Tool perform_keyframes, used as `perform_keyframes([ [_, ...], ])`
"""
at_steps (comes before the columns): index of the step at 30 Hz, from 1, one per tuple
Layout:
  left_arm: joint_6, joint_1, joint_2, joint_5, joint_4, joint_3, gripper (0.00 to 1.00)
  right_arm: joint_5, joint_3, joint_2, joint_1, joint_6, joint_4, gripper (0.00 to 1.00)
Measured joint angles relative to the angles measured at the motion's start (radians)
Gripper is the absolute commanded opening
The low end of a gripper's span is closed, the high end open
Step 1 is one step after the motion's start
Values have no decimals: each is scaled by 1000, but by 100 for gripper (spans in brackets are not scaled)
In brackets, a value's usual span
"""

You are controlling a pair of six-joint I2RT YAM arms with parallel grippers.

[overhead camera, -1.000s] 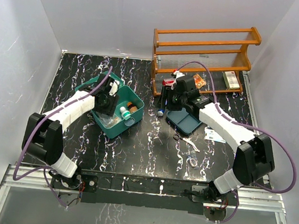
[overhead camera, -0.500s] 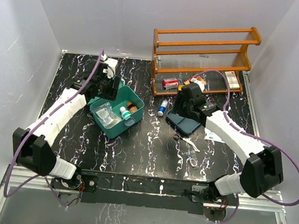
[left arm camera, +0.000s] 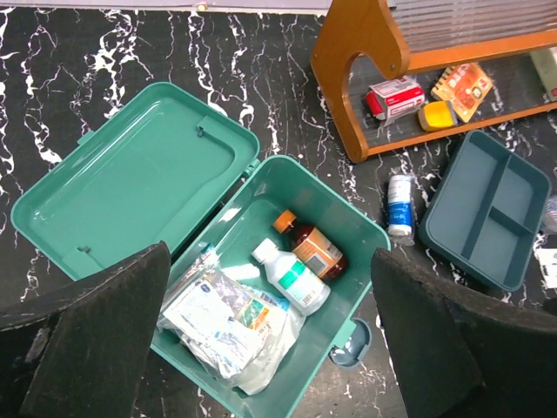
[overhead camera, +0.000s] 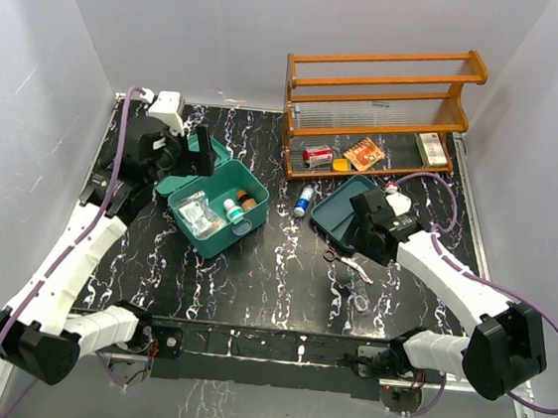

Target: Organize the medicine kit

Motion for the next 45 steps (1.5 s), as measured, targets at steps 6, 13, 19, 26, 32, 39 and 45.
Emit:
perform_keyframes([
  [6, -33, 0, -65, 27, 77, -70, 99, -88, -15, 31, -4, -43, 37, 55],
  [13, -52, 0, -61, 109, 125, -100, 99, -195, 125, 223, -4, -114, 175, 51],
  [19, -70, 0, -43, 157, 151, -100, 99, -228, 303, 415, -4, -103, 287, 44],
  [26, -74, 0, 16, 176, 159, -98, 99, -191, 482, 616, -4, -74, 352, 40],
  [32, -71, 0, 64, 184, 163, -79, 99, -143, 517, 686, -4, -48, 352, 45],
  [39, -56, 1, 121, 191, 181, -43, 99, -147, 560, 766, -7, -48, 352, 46],
  [45, -52, 3, 160, 211, 181, -23, 99, -146, 564, 795, -10, -49, 350, 42],
])
